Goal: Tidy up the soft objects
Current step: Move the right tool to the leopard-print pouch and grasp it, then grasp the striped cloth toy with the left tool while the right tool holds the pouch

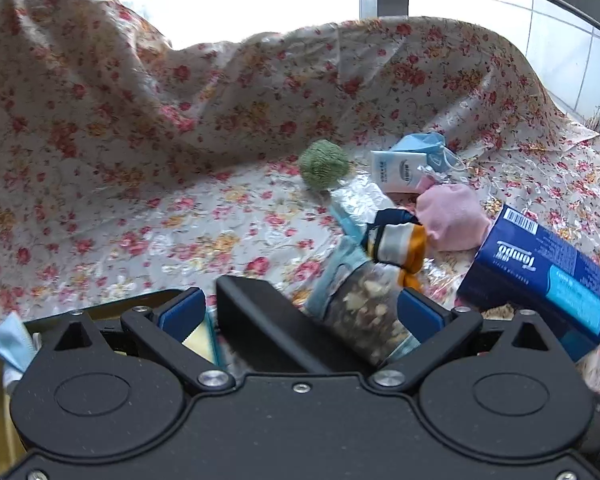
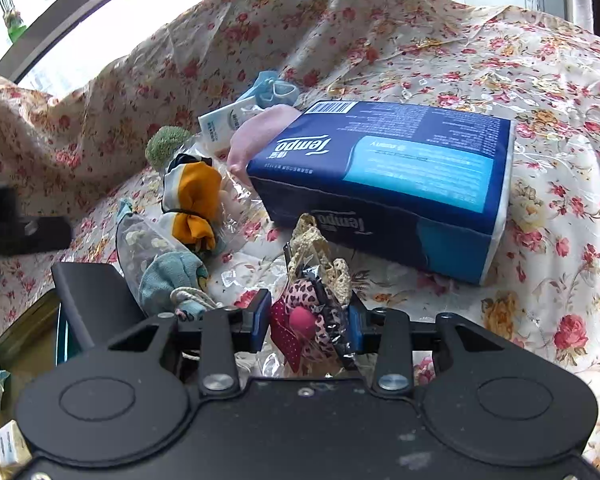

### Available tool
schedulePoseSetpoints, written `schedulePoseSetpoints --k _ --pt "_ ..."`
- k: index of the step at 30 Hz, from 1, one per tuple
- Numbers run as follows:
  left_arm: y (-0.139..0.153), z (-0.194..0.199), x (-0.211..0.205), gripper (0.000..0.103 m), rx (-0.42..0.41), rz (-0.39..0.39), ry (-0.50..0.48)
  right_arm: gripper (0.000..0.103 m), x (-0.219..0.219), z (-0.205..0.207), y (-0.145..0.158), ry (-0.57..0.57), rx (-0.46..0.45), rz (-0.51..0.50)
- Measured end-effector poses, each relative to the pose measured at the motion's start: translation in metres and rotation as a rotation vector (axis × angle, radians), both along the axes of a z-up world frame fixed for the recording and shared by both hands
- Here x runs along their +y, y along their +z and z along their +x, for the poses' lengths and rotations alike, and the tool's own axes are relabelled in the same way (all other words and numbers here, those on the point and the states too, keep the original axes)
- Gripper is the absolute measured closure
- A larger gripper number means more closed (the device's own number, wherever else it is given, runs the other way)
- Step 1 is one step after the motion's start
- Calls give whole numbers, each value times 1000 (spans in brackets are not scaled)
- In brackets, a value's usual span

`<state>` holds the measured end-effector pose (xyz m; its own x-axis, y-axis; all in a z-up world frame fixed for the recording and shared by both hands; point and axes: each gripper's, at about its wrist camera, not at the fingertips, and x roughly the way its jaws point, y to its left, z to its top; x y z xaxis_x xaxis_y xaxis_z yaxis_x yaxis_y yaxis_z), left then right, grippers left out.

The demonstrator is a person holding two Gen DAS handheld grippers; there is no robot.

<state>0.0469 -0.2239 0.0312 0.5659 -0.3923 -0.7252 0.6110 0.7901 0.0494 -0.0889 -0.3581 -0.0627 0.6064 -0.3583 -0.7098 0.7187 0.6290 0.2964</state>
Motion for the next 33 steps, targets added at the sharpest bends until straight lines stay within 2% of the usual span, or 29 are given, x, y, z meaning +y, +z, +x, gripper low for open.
schedulePoseSetpoints --k 5,12,21,30,33 --pt "-11 1 -23 4 35 20 -45 65 4 0 1 13 3 -31" --pt "-24 1 -49 4 22 89 -58 65 13 -1 2 20 20 -86" --pt "-26 19 -82 4 -25 130 -88 65 9 0 0 28 19 -64" --pt "-44 38 -107 5 86 156 -118 65 4 3 -3 33 29 -50" --pt "-50 43 -112 14 138 160 -138 65 3 5 -4 36 36 -47"
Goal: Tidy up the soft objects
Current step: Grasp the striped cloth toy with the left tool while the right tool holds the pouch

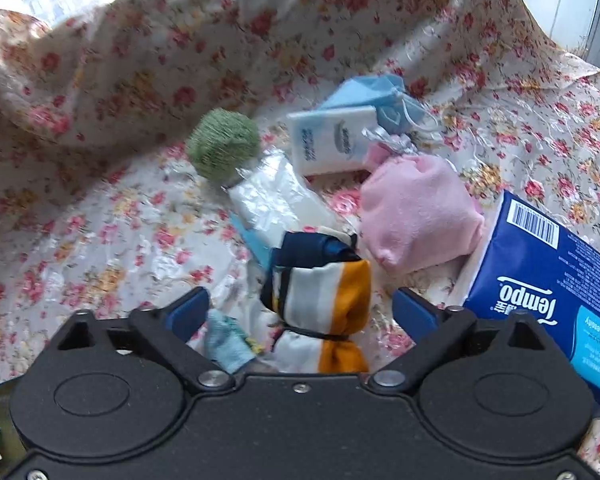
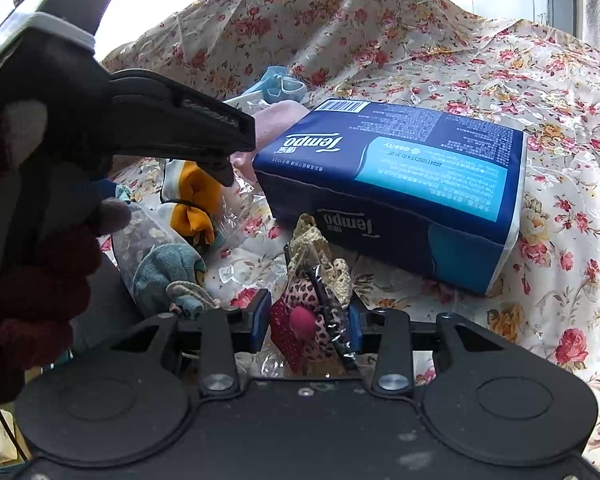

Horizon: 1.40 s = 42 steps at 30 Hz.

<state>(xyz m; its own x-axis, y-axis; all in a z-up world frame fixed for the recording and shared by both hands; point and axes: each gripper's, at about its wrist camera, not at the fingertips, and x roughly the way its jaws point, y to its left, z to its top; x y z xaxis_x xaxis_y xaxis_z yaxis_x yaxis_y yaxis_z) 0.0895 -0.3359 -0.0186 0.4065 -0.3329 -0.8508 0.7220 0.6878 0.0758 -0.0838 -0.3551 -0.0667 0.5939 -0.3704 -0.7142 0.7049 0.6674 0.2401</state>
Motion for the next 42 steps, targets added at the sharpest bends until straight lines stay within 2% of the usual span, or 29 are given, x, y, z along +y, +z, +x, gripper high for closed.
schedulePoseSetpoints --k 3,4,5,8,16,23,26,29,31,33,34,35,42 --pt "-5 1 -2 30 14 6 -3 63 -1 3 -1 8 10 4" --pt "-6 2 -4 44 16 10 -4 62 -2 4 -2 10 14 8" --pt "-7 2 -3 49 22 4 -8 62 -3 4 -2 9 17 11" --pt "-5 5 0 55 41 -25 -9 60 -5 5 -3 11 19 14" --pt "22 4 17 58 67 -107 1 55 -9 8 -5 25 16 21" --pt "53 -6 37 65 12 -185 -20 55 -14 6 -6 25 2 39" --pt "70 -9 49 65 -8 -236 -18 55 -15 6 -7 23 0 44" --pt "76 -7 52 64 -26 -238 -23 54 -15 7 -7 23 -1 45" --pt "73 -6 48 59 -52 -209 -28 54 -14 6 -7 22 0 44" --pt "67 -5 42 48 -71 -176 -29 54 -13 7 -7 21 3 40" --pt "63 -4 39 39 -70 -164 -36 54 -13 8 -7 21 4 39" --pt "58 -3 35 35 -70 -150 -42 54 -13 8 -7 22 4 38" --pt "25 4 6 32 -60 -50 -27 52 -12 8 -7 36 8 32"
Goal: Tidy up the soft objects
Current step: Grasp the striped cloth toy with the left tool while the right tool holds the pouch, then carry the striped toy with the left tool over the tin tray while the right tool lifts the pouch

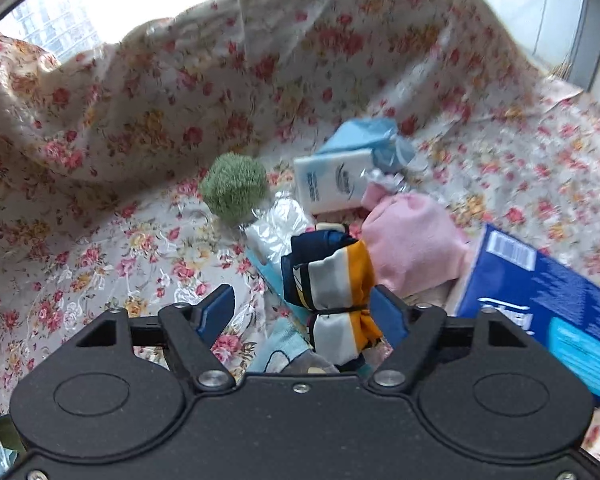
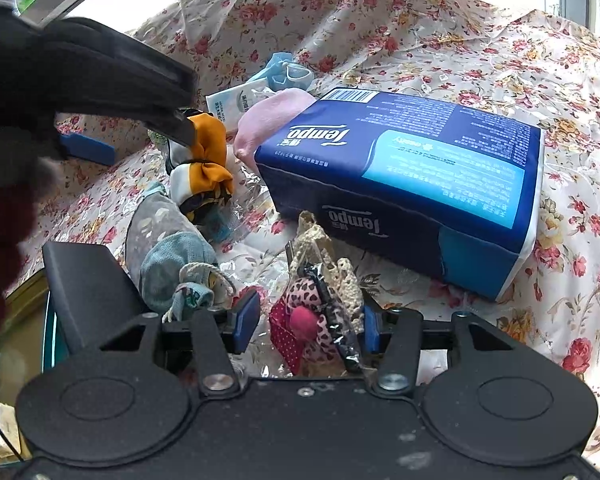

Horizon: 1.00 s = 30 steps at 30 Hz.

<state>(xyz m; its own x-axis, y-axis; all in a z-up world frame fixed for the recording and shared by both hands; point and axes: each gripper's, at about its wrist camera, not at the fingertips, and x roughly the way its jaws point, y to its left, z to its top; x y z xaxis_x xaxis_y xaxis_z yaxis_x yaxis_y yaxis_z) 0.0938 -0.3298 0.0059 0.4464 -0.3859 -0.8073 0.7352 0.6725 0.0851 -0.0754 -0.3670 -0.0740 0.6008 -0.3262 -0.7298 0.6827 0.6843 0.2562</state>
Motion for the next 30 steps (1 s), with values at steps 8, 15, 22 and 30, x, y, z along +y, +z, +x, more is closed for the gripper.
schedulePoseSetpoints --k 8,15,22,30 --pt "-19 11 -14 56 106 2 -6 51 -1 -1 0 9 -7 2" --pt "-11 7 -4 66 138 -65 -2 52 -4 -4 0 6 -25 23" --pt "23 5 19 66 128 -158 12 53 -6 -8 1 -3 -44 40" --pt "76 -8 69 66 56 -280 50 53 6 -14 2 5 -24 2"
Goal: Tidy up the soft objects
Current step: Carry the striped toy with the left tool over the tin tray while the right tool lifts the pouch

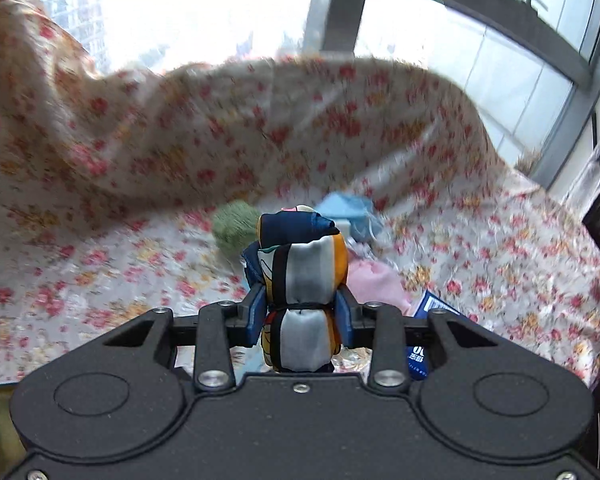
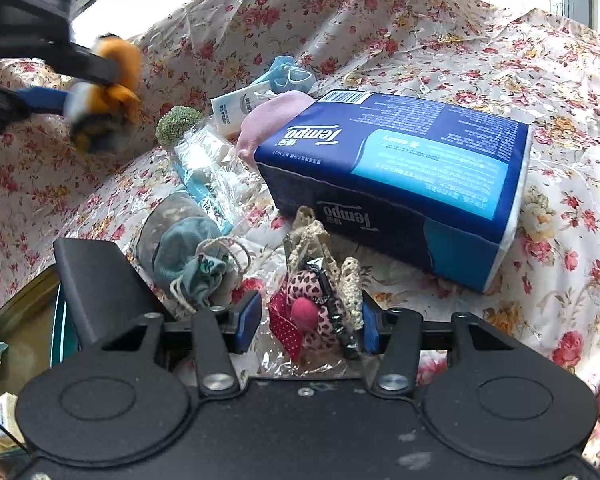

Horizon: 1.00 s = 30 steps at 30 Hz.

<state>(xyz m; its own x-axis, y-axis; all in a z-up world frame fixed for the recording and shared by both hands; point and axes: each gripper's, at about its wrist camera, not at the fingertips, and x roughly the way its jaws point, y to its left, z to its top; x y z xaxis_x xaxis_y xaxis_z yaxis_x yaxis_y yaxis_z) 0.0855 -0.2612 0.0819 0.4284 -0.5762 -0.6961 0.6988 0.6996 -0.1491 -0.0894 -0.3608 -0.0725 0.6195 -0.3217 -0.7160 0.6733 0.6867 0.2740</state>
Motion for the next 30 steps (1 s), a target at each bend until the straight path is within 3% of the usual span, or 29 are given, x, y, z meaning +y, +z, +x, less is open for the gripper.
schedulePoseSetpoints --k 5,12,18,24,30 --pt "11 1 45 66 -28 -11 84 65 10 -2 1 7 16 -32" --pt "-1 10 115 66 -33 39 230 66 20 -6 12 -14 24 -56" --pt "-19 19 175 66 -12 91 386 66 34 -10 44 -24 -35 -85" --pt "-34 25 220 66 35 110 498 66 68 4 83 105 -134 -127" --pt "-41 24 232 66 36 137 521 66 113 37 113 324 -208 -131"
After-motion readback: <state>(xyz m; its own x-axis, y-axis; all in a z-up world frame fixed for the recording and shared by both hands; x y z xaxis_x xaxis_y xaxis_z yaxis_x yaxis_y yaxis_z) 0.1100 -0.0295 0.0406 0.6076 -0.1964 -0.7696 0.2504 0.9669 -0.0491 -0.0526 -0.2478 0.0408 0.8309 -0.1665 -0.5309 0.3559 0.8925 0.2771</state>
